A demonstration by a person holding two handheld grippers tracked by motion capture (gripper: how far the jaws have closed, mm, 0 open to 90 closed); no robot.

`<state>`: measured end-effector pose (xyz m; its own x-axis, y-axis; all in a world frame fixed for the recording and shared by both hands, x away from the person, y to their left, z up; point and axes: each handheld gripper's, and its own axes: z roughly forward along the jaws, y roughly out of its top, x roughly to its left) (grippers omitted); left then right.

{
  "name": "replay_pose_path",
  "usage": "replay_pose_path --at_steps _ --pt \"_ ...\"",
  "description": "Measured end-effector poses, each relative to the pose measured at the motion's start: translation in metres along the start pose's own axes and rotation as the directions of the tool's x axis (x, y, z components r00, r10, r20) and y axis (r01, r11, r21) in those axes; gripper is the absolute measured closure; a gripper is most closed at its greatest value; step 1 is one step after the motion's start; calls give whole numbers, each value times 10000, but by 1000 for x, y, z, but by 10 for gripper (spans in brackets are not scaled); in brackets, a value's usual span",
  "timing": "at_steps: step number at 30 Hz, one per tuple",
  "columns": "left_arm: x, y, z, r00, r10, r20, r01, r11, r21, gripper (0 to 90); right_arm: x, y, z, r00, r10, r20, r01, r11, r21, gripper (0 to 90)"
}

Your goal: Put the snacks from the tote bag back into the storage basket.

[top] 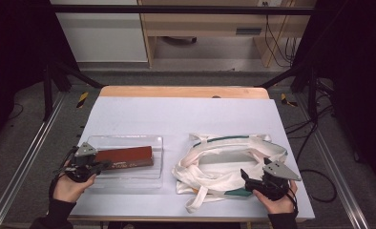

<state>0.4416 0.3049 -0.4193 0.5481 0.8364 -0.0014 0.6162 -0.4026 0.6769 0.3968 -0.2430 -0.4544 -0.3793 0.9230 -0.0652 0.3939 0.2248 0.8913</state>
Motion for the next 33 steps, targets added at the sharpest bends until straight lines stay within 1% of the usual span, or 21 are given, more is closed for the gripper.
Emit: replay_pose_path --at_steps 10,15,20,33 --pt "3 -2 2 9997 -168 -157 167 9998 -111 895 0 0 0 10000 4 -16 -4 10000 15 99" --pt "4 -2 2 9997 -217 -122 215 9997 -140 896 0 0 0 10000 9 -18 -9 10000 24 98" --pt "5 -3 3 9994 -297 -203 293 9994 -200 895 0 0 0 10000 2 -3 -2 10000 12 98" --pt "6 -3 3 9992 -328 -211 323 9992 -250 875 0 0 0 10000 13 -16 -12 10000 25 98"
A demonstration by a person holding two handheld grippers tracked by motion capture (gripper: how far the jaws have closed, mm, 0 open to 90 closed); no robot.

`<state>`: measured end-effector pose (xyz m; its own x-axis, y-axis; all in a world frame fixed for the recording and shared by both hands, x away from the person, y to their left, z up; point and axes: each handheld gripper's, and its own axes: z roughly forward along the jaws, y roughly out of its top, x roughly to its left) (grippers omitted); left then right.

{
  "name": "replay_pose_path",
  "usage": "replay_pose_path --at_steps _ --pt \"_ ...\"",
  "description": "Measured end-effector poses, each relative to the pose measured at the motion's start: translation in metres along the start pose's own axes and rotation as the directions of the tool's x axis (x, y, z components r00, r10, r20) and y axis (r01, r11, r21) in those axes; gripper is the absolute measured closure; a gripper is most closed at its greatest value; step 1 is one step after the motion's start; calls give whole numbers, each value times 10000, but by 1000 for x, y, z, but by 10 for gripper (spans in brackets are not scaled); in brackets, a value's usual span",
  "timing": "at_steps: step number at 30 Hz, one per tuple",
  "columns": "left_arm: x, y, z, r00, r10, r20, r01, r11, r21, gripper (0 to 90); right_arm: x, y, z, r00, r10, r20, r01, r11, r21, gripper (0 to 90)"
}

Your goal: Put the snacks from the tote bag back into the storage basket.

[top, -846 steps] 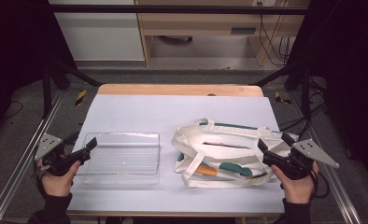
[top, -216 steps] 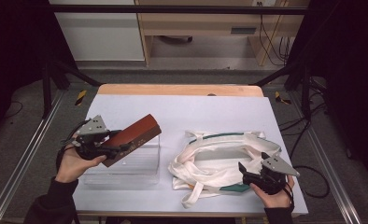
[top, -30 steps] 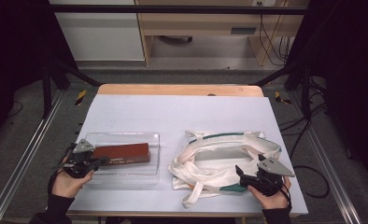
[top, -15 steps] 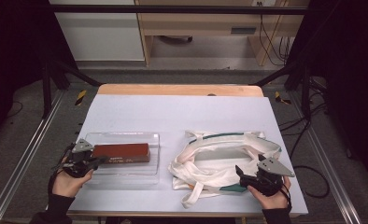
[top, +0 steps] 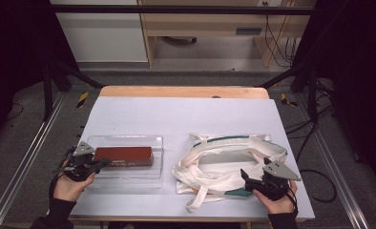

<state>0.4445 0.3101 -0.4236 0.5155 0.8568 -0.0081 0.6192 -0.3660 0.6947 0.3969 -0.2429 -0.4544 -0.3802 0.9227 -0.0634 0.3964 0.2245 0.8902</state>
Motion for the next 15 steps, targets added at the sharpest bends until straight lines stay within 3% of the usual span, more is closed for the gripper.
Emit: replay_pose_path --at_steps 15 --pt "0 0 -1 9999 -17 -124 15 9999 -135 820 0 0 0 10000 -39 2 39 10000 -25 98"
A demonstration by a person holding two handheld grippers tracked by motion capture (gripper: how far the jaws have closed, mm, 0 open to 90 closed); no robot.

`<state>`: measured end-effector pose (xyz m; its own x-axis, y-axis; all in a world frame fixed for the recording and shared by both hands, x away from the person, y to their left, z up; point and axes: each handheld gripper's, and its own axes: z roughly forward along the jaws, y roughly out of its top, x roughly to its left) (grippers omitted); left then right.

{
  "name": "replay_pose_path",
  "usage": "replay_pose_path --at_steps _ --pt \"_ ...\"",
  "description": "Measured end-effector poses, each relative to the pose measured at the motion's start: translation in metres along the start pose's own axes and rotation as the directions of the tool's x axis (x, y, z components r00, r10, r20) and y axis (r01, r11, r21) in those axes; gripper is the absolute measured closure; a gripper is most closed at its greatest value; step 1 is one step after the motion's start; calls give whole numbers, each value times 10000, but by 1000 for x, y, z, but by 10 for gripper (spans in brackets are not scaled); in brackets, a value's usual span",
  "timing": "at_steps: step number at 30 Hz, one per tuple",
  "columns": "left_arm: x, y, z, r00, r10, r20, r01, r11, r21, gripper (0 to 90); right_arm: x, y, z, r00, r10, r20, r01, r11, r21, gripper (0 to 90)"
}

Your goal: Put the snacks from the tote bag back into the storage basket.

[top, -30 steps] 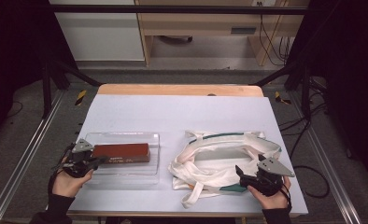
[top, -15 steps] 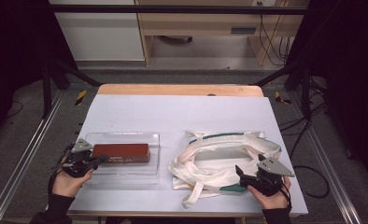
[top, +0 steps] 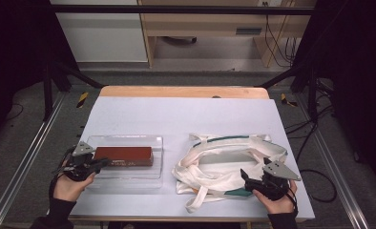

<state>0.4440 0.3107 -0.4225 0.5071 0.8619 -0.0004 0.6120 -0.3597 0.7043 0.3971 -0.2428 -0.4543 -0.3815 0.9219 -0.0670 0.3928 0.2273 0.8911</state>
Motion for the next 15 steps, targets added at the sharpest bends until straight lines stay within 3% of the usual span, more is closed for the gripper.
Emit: replay_pose_path --at_steps 4,6,10,15 --pt "0 2 -8 10000 -19 30 20 9986 -527 770 -2 1 -2 10000 39 23 -39 10000 -84 96" --pt "1 3 -15 9998 -47 169 65 9941 -1079 733 -3 2 -4 10000 68 70 -66 9998 -175 94" --pt "5 3 -25 10000 -62 60 73 9761 -2170 607 -5 4 -8 9997 181 135 -177 9993 -315 87" --pt "11 2 -30 9996 -146 -222 71 9526 -3042 425 -8 6 -12 9994 269 230 -260 9989 -401 79"
